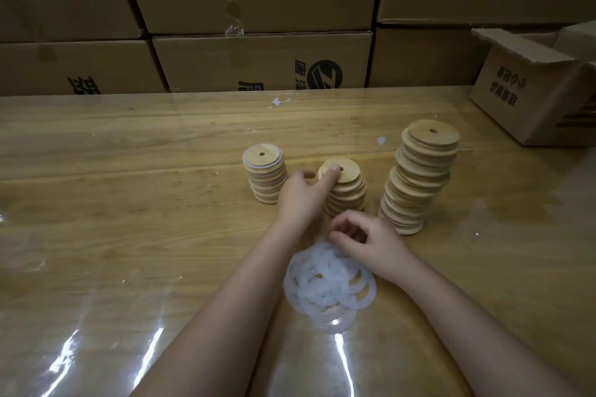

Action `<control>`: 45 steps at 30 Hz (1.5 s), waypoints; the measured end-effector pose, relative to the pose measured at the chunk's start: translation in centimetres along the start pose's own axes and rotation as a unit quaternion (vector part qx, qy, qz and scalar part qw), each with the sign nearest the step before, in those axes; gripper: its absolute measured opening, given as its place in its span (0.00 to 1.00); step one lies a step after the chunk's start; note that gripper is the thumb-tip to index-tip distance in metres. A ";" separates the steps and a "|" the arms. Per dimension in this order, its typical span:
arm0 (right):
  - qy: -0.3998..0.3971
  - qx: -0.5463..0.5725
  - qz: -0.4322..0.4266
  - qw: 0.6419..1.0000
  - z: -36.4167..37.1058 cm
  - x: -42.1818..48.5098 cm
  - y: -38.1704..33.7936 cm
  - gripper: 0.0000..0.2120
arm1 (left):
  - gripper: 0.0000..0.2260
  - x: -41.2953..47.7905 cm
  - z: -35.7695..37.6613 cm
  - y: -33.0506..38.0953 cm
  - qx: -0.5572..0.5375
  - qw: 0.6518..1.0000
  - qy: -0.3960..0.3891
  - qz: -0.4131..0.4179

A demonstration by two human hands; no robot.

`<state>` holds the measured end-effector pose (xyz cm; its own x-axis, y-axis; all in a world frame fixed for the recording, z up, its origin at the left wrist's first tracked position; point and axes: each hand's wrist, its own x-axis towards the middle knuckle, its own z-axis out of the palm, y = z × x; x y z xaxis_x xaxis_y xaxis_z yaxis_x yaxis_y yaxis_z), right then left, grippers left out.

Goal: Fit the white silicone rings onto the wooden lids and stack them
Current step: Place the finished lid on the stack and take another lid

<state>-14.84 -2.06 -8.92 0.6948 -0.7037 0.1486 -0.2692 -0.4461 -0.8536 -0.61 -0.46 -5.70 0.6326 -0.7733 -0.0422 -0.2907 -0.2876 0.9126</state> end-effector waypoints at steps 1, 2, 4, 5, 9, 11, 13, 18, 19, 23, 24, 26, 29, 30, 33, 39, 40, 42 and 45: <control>-0.015 -0.012 -0.009 1.000 0.0 0.0 -0.1 0.09 | 0.22 0.1 0.1 0.1 -0.022 1.000 -0.002 -0.015; -0.028 -0.018 -0.017 0.999 -0.1 0.0 -0.2 0.09 | 0.21 0.3 0.2 0.2 -0.040 0.999 0.000 -0.023; -0.052 -0.011 -0.029 0.998 -0.3 -0.2 -0.5 0.12 | 0.18 0.3 0.2 0.3 -0.059 0.998 0.010 -0.027; -0.064 -0.006 -0.034 0.997 -0.4 -0.3 -0.7 0.13 | 0.17 0.3 0.1 0.3 -0.064 0.998 0.012 -0.024; -0.106 -0.001 -0.034 0.994 -0.9 -0.4 -1.0 0.18 | 0.13 -0.1 -0.5 0.2 -0.121 0.992 -0.009 -0.029; -0.124 -0.001 -0.031 0.992 -1.2 -0.3 -1.0 0.18 | 0.09 -0.4 -1.0 0.2 -0.186 0.981 -0.030 -0.047; -0.160 -0.016 -0.031 0.987 -1.7 -0.4 -0.8 0.18 | 0.08 -0.7 -1.6 0.0 -0.256 0.964 -0.037 -0.057; -0.225 -0.052 -0.022 0.973 -2.5 -0.6 -0.3 0.12 | 0.07 -2.0 -3.3 -1.5 -0.285 0.959 0.003 -0.016; -0.220 -0.056 -0.022 0.974 -2.4 -0.6 -0.3 0.11 | 0.06 -2.4 -3.6 -1.9 -0.277 0.961 0.001 -0.003; -0.174 -0.046 -0.011 0.984 -1.9 -0.5 -0.3 0.05 | 0.05 -3.3 -4.2 -3.3 -0.278 0.960 -0.013 0.009; -0.162 -0.039 -0.011 0.986 -1.7 -0.5 -0.4 0.05 | 0.05 -3.4 -4.3 -3.6 -0.277 0.961 -0.013 0.007; -0.136 -0.016 -0.016 0.991 -1.4 -0.6 -0.4 0.05 | 0.05 -3.6 -4.4 -4.1 -0.278 0.960 -0.012 0.007; -0.095 -0.001 -0.026 0.995 -1.0 -0.8 -0.4 0.05 | 0.05 -3.7 -4.4 -4.5 -0.280 0.960 -0.011 0.022; -0.082 -0.008 -0.032 0.996 -0.7 -0.8 -0.4 0.05 | 0.06 -3.7 -4.3 -4.6 -0.279 0.960 -0.012 0.030; -0.054 -0.051 -0.050 0.996 -0.1 -0.8 -0.2 0.07 | 0.09 -3.7 -4.2 -4.7 -0.273 0.961 -0.010 0.047; -0.043 0.030 -0.002 0.999 0.2 -1.0 0.0 0.04 | 0.08 -3.9 -4.2 -4.9 -0.272 0.959 -0.028 0.076; -0.033 0.030 -0.016 0.999 0.2 -1.0 -0.1 0.05 | 0.07 -4.0 -4.2 -4.9 -0.272 0.958 -0.034 0.082; -0.002 0.008 -0.062 0.998 0.2 -1.0 -0.2 0.08 | 0.08 -4.0 -4.2 -5.0 -0.265 0.959 -0.045 0.089; 0.033 -0.022 -0.082 0.996 0.2 -0.9 -0.4 0.07 | 0.10 -3.9 -4.0 -5.0 -0.233 0.967 -0.050 0.089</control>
<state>-15.21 -1.18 -8.76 0.6872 -0.6530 0.3183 -0.1851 -0.5811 -0.7925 1.20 6.27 -8.44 0.5232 -0.8445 0.1141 -0.0183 0.1228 0.9923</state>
